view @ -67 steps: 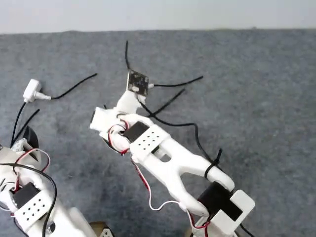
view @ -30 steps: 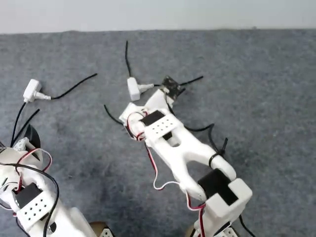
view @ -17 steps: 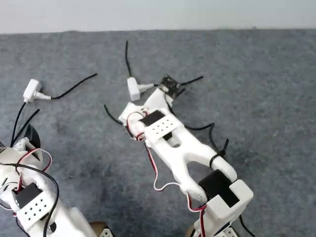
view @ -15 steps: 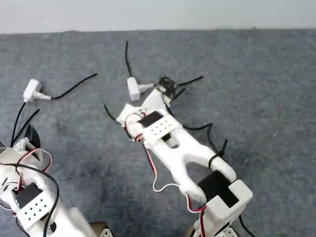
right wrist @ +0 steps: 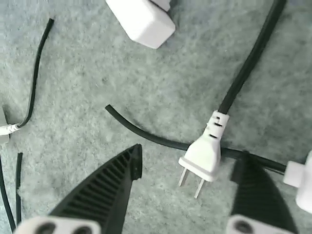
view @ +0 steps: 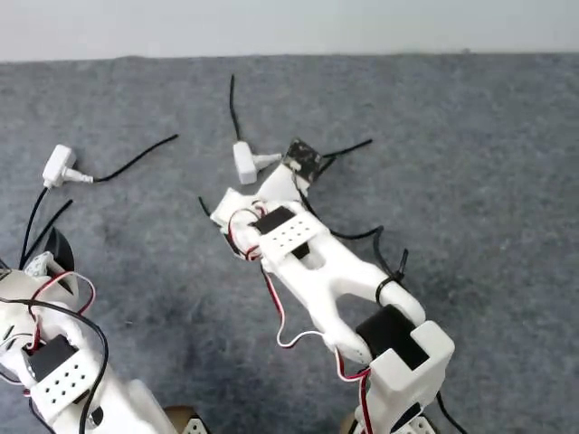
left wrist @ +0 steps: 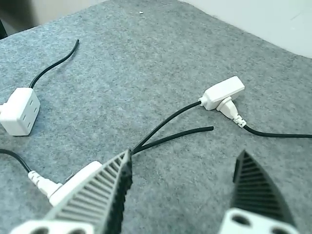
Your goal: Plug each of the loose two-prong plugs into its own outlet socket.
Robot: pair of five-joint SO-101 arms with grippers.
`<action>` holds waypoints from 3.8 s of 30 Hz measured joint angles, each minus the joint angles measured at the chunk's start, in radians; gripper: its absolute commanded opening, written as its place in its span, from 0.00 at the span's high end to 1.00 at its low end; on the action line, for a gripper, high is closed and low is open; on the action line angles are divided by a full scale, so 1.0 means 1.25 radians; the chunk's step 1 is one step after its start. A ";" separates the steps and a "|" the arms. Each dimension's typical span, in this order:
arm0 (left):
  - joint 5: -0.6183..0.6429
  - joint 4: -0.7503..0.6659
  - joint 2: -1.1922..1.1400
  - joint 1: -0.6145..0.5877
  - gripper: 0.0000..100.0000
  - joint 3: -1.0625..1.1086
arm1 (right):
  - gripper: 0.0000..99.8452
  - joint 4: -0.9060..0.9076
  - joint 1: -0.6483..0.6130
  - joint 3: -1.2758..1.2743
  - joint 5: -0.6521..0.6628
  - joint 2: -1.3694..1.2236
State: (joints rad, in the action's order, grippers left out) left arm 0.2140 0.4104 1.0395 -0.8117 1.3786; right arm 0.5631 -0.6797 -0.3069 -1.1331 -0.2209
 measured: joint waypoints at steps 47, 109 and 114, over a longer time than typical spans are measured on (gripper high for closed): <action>0.000 0.000 0.000 0.000 0.68 0.000 | 0.95 -0.015 0.023 0.070 0.002 -0.139; -0.233 0.010 0.037 0.459 0.68 -0.002 | 0.99 0.158 0.058 0.068 1.162 0.662; -0.374 0.026 0.179 0.670 0.68 -0.050 | 0.99 0.109 0.058 0.083 1.281 0.668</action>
State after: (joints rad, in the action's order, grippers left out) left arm -0.2539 0.4427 1.2635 0.0261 1.3157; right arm 0.6997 -0.6076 -0.2025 0.4687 0.6137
